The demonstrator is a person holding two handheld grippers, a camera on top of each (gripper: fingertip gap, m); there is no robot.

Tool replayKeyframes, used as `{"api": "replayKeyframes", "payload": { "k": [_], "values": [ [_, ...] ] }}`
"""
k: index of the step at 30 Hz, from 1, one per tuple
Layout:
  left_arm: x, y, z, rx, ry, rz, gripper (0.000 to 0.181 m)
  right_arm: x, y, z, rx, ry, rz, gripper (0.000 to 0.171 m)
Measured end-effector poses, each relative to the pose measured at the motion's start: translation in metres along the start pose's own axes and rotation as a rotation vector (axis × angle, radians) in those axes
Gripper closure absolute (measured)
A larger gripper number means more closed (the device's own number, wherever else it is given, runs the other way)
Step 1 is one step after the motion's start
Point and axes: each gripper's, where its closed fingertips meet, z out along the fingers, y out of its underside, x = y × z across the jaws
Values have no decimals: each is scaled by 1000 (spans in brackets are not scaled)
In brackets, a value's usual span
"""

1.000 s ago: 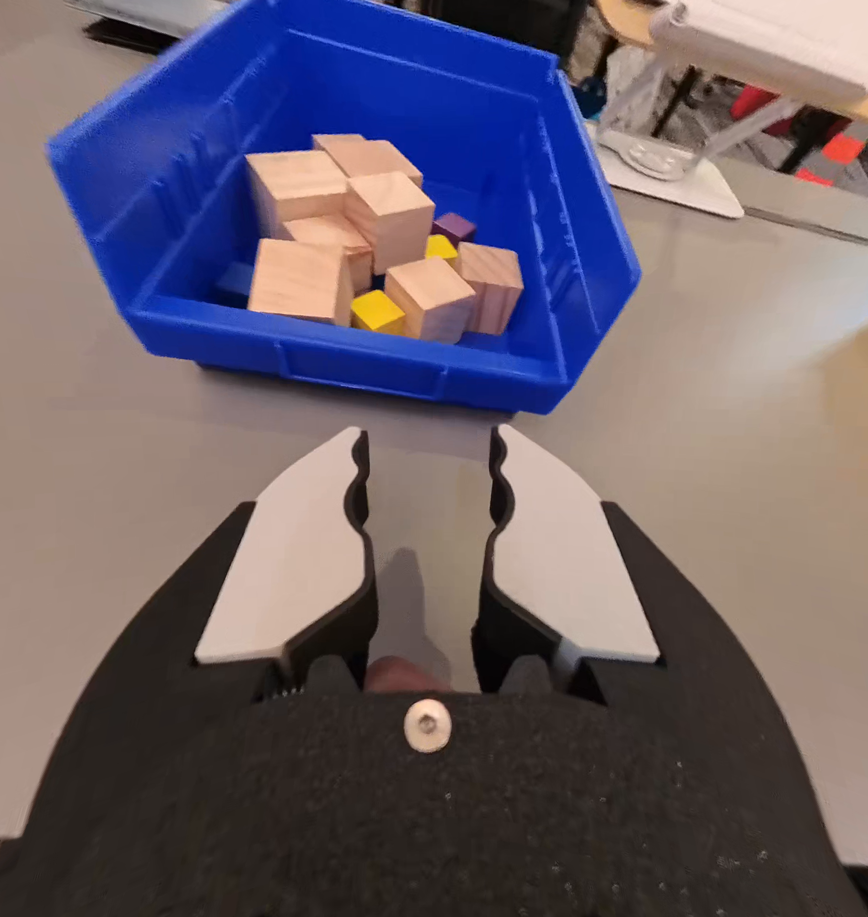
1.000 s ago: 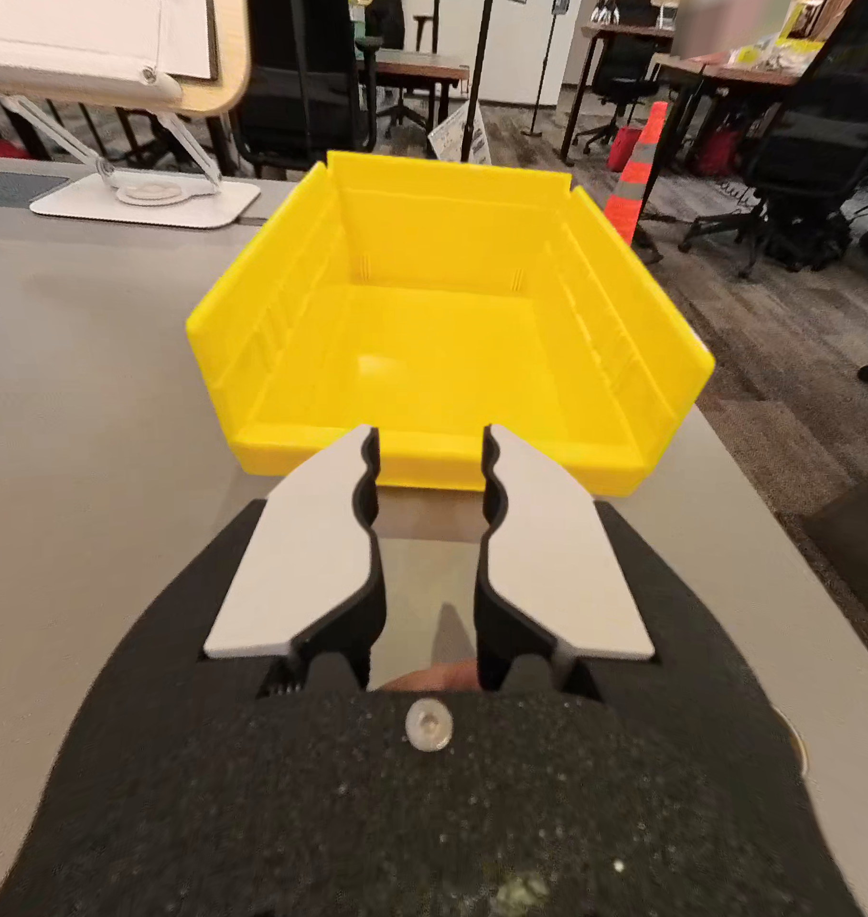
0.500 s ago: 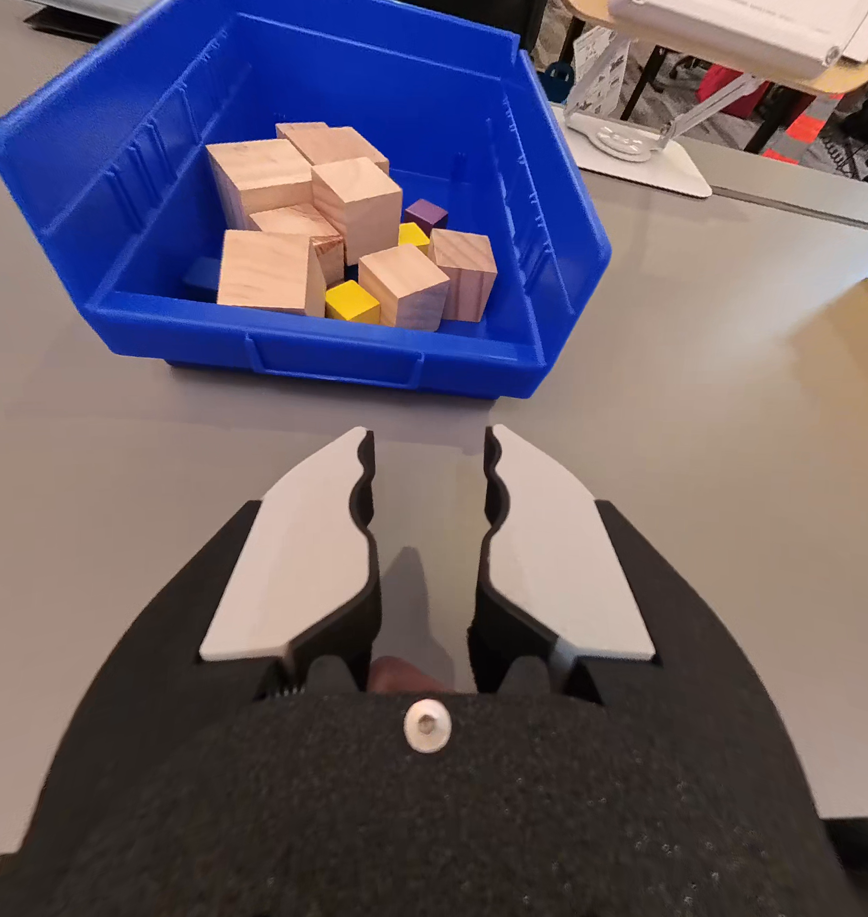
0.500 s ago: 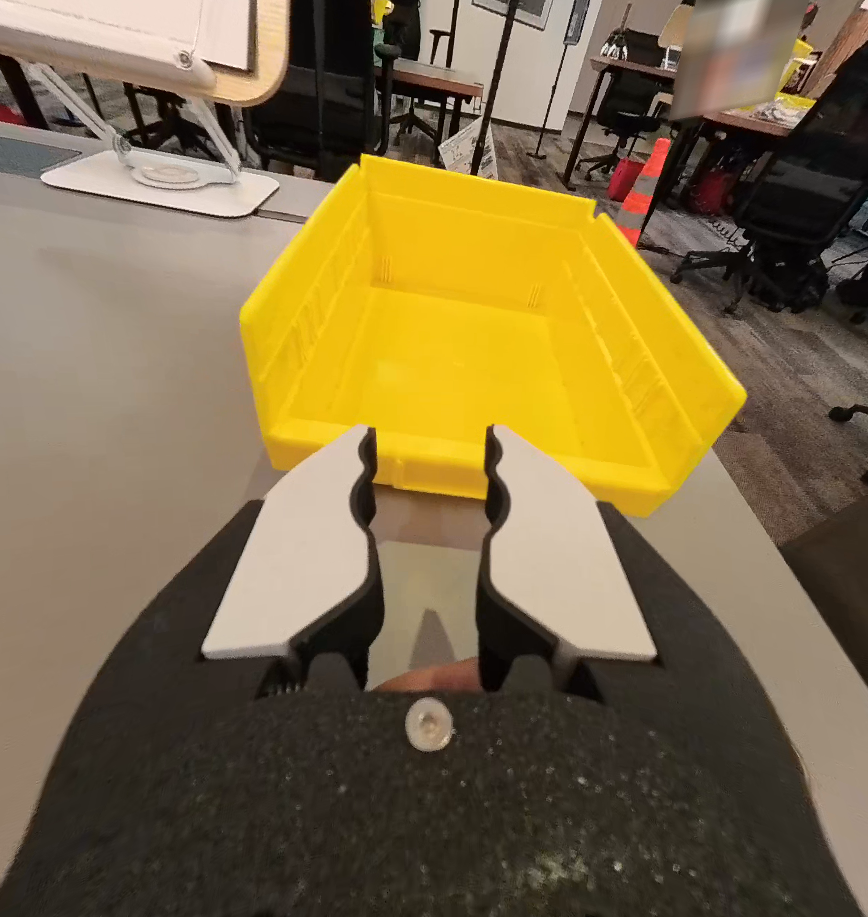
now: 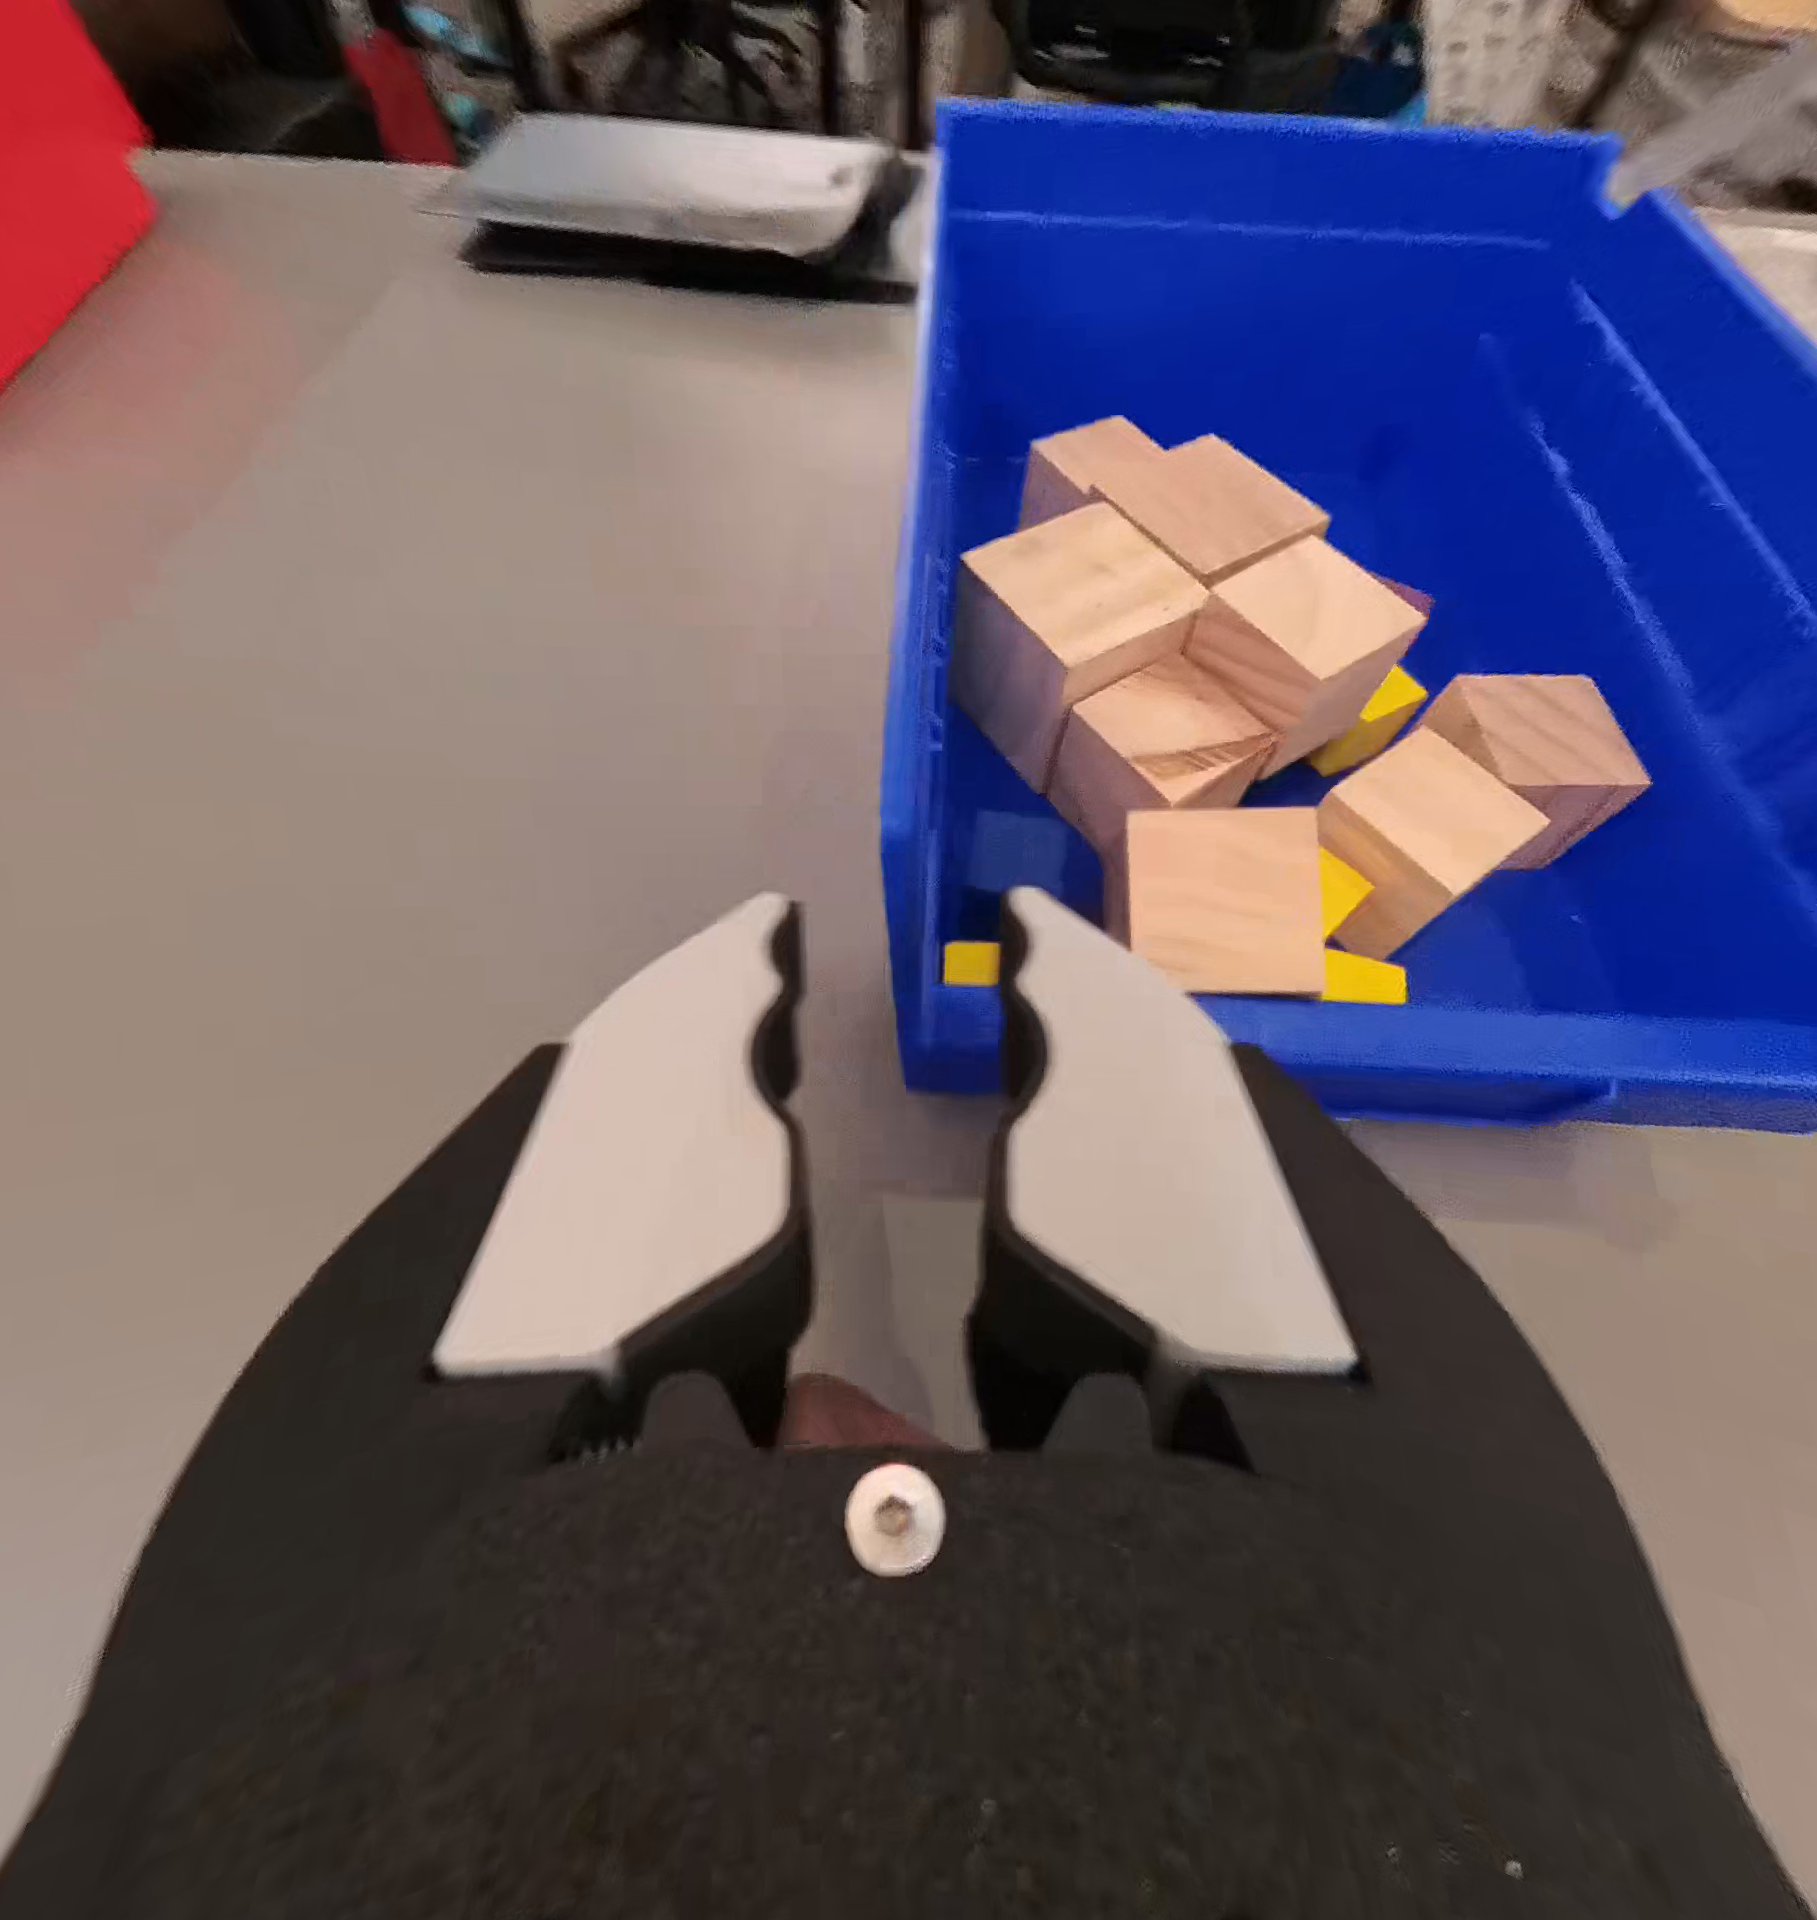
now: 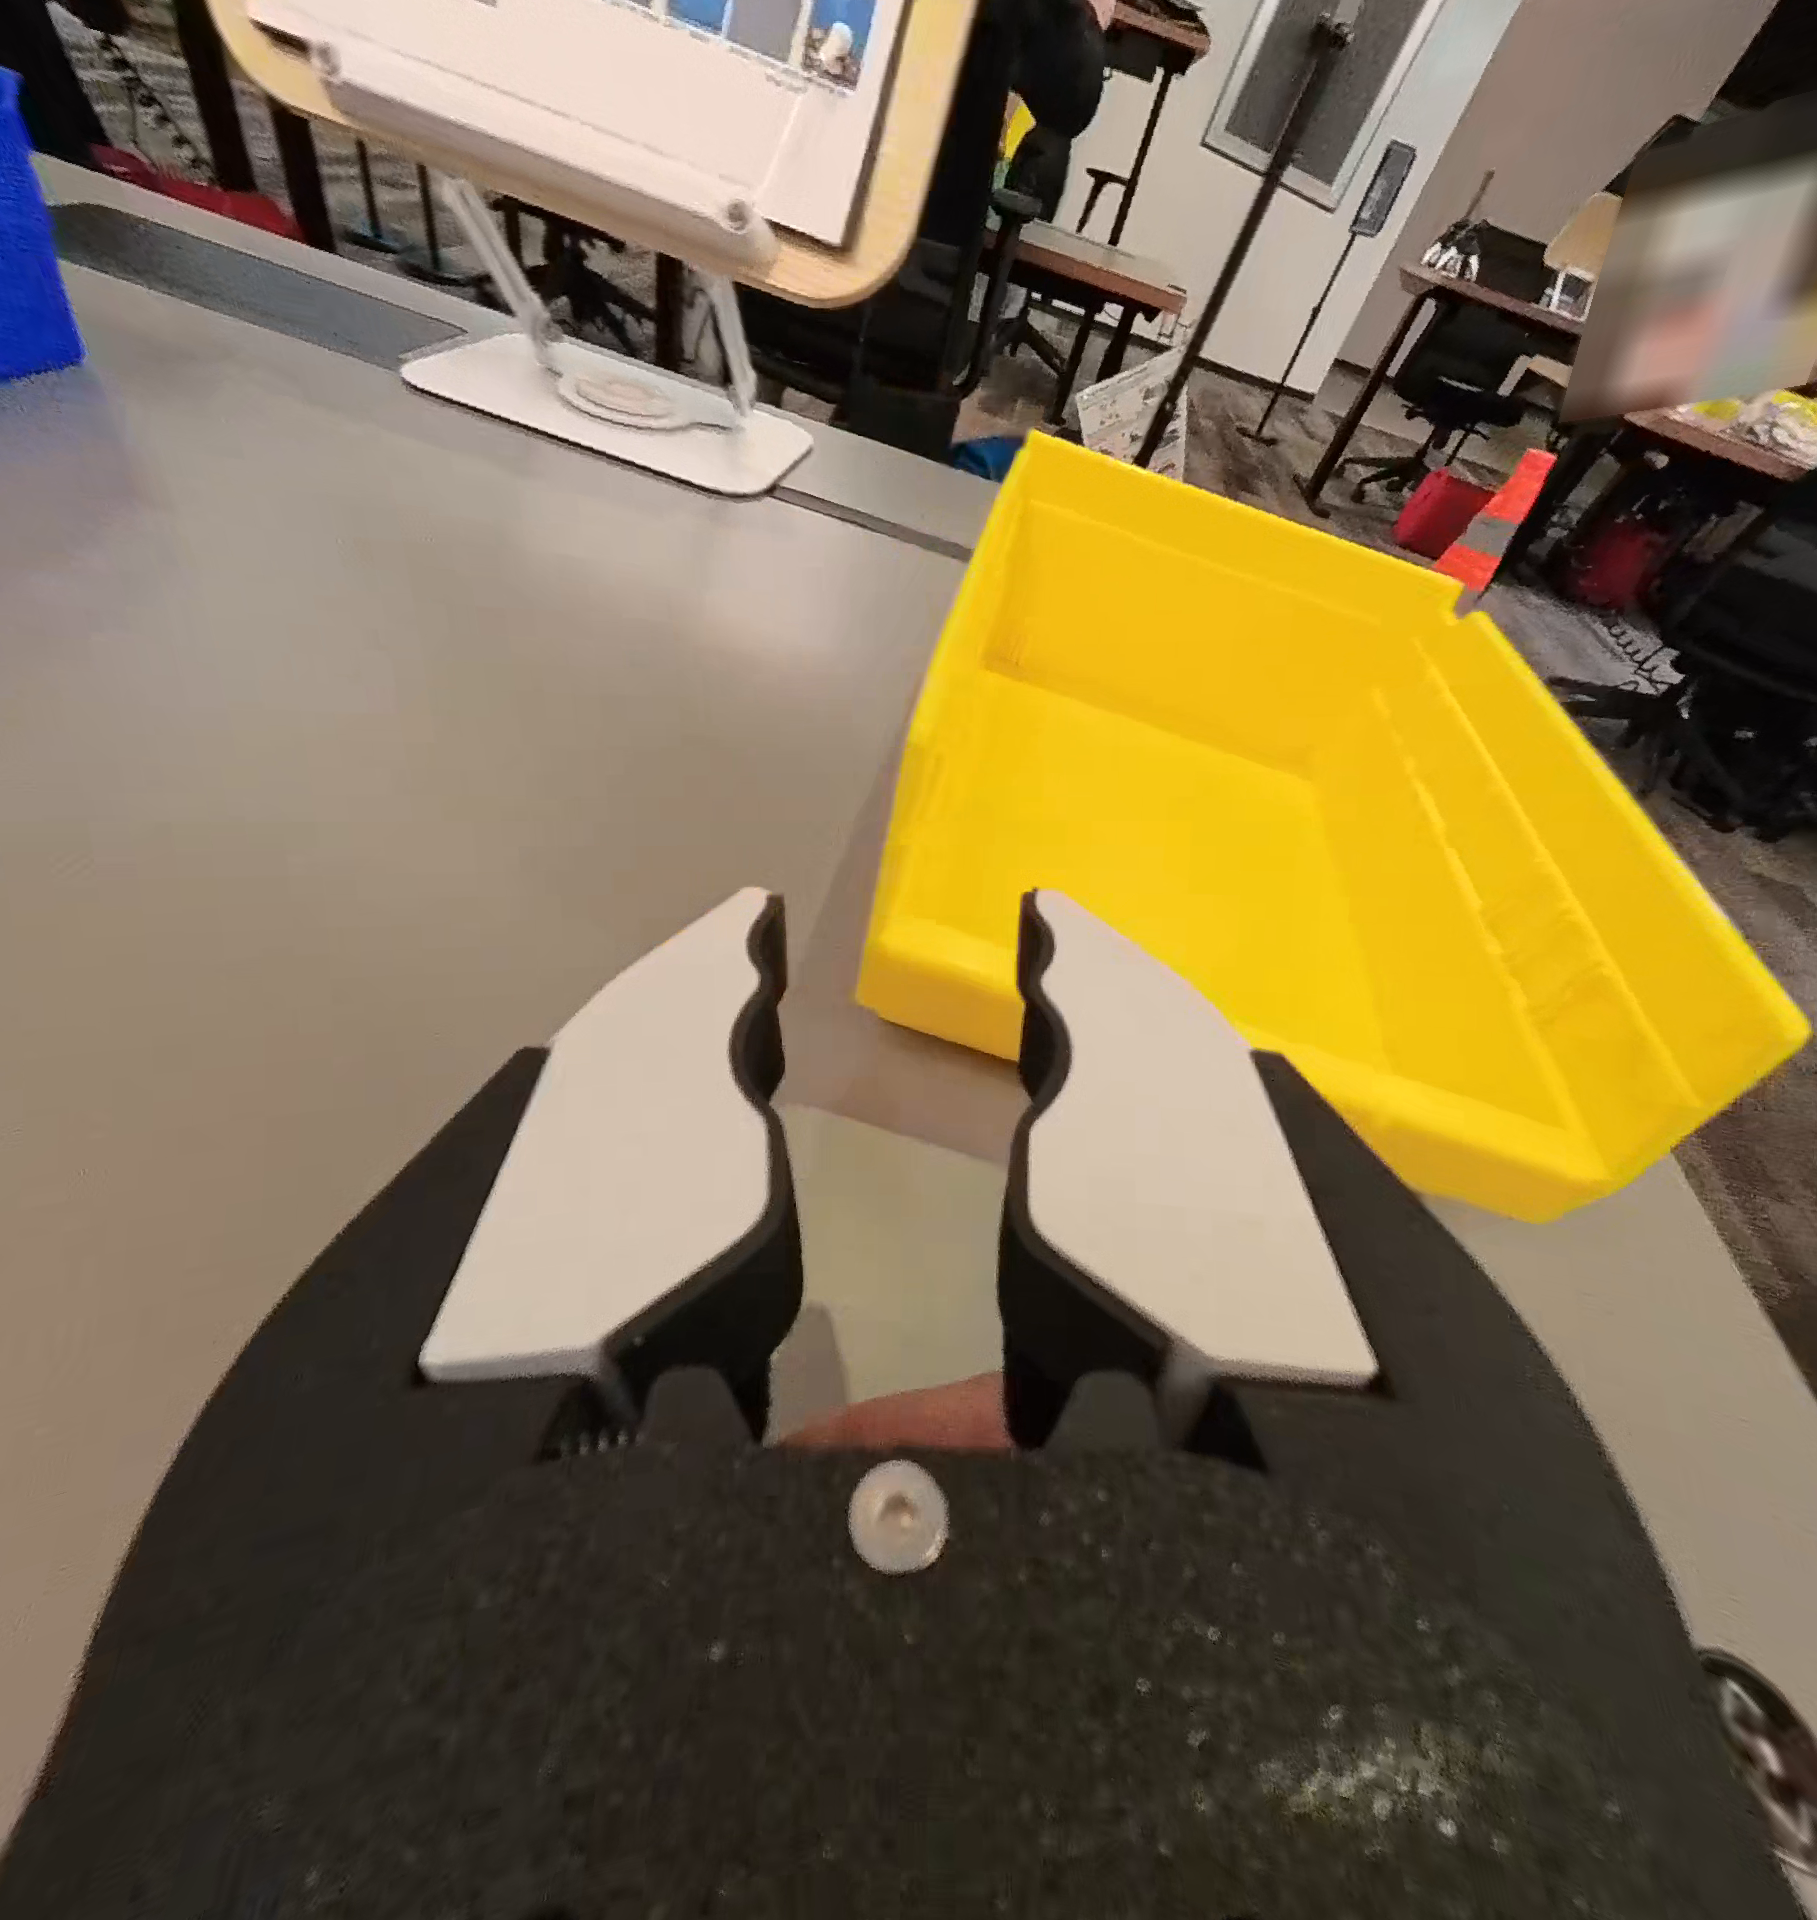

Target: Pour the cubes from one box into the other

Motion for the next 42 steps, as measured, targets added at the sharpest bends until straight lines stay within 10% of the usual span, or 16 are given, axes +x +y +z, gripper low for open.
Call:
{"api": "replayKeyframes", "payload": {
  "k": [6, 16, 24, 28, 36, 42],
  "values": [
    [1, -7, 33, -11, 55, 92, 169, -88, -16, -4, 14, -185, -6, 125],
    [9, -19, 33, -167, 119, 115, 154, -224, -52, 10, -67, -512, -29, 123],
    [8, -30, 80, -688, 129, 228, 149, -239, -33, 1, -135, -569, -3, 122],
    [9, -13, 91, -884, 163, 169, 176, -235, -40, 6, -123, -546, -34, 123],
    [32, -6, 80, -890, 170, 62, 176, -303, -135, 127, -335, -718, -64, 132],
    [74, 8, 57, -872, 152, 100, 174, -323, -117, 209, -802, -708, -112, 153]
  ]
}}
